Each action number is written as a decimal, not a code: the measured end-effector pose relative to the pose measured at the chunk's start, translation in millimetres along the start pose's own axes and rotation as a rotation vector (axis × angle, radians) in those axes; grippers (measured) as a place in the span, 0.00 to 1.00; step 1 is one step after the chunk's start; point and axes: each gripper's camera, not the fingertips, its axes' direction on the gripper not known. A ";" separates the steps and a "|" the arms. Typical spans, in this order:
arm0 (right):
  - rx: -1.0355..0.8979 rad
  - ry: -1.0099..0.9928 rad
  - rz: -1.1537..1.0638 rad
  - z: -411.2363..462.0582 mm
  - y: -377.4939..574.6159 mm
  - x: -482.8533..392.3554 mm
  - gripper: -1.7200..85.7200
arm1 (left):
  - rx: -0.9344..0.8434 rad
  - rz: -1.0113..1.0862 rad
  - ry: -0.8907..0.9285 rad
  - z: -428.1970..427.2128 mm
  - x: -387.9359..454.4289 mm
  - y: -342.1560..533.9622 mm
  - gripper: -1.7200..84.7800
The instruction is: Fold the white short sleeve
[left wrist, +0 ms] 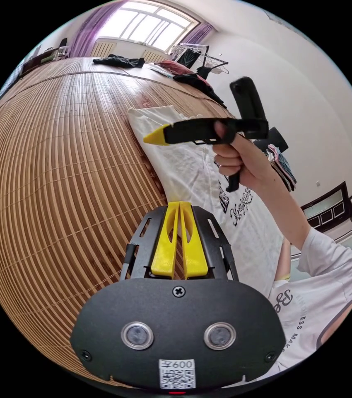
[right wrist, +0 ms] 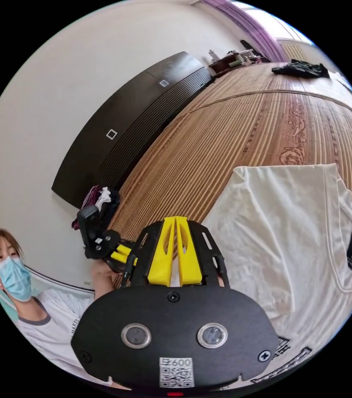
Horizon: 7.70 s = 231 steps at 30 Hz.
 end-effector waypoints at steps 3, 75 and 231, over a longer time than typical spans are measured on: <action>0.033 0.079 -0.009 -20.1 -6.9 4.4 0.02 | 0.001 -0.006 0.012 -2.9 -4.5 -0.8 0.02; -0.017 -0.150 0.066 -100.1 -176.7 124.7 0.01 | -0.022 0.007 0.025 -26.8 -10.5 -4.6 0.02; 0.434 0.598 0.157 -432.0 753.4 -101.7 0.01 | 0.056 -0.012 -0.195 31.2 -312.1 361.5 0.03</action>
